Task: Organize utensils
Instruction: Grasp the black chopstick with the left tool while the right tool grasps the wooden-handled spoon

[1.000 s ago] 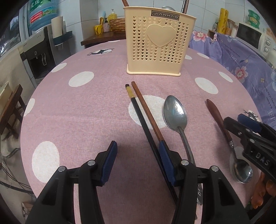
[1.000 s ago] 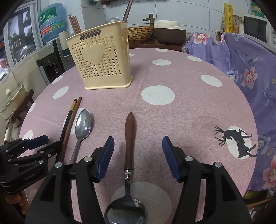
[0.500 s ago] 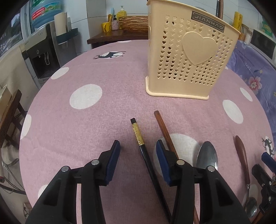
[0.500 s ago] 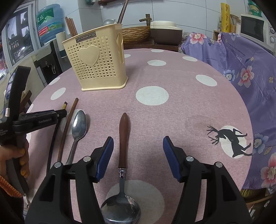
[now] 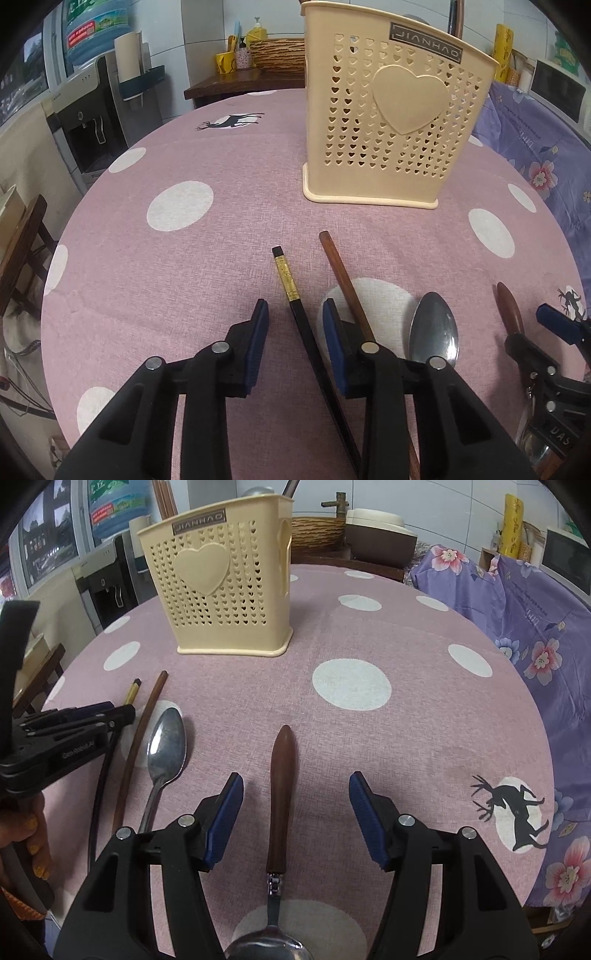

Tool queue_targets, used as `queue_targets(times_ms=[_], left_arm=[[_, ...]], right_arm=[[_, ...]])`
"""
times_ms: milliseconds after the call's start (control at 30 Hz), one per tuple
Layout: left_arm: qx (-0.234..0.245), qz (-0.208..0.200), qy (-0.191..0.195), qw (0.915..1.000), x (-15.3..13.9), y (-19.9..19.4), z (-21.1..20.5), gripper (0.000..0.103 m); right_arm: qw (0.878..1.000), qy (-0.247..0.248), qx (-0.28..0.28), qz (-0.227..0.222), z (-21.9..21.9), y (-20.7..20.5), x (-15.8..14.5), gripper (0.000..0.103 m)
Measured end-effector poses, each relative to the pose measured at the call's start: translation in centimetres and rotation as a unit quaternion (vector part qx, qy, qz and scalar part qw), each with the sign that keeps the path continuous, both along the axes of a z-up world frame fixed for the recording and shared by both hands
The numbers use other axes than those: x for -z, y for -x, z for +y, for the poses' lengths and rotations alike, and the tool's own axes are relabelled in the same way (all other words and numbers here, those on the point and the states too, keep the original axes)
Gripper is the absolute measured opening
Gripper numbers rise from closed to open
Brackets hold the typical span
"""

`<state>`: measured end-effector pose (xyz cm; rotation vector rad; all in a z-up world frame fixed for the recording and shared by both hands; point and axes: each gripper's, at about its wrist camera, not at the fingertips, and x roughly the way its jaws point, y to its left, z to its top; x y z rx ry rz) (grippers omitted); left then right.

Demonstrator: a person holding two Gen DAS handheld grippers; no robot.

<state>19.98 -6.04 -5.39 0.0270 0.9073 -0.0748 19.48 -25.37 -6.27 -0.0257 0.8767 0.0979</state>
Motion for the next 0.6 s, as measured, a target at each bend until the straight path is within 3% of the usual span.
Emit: queue_targets(times_ms=[133, 333, 433, 600], left_arm=[[-0.006, 0.0, 0.007, 1.0, 0.0, -0.7, 0.4, 0.019], [-0.005, 0.002, 0.013, 0.9999, -0.1, -1.5, 0.2, 0.017], [-0.004, 0.004, 0.013, 0.9999, -0.1, -1.8, 0.2, 0.012], [-0.003, 0.005, 0.018, 0.9998, 0.0, -2.1, 0.2, 0.011]], right_arm=[[1.0, 0.009, 0.0, 0.007, 0.4, -0.7, 0.4, 0.052], [1.0, 0.011, -0.007, 0.01, 1.0, -1.4, 0.3, 0.037], [1.0, 0.013, -0.014, 0.017, 1.2, -1.5, 0.1, 0.024], [1.0, 0.012, -0.018, 0.019, 1.3, -1.7, 0.1, 0.017]])
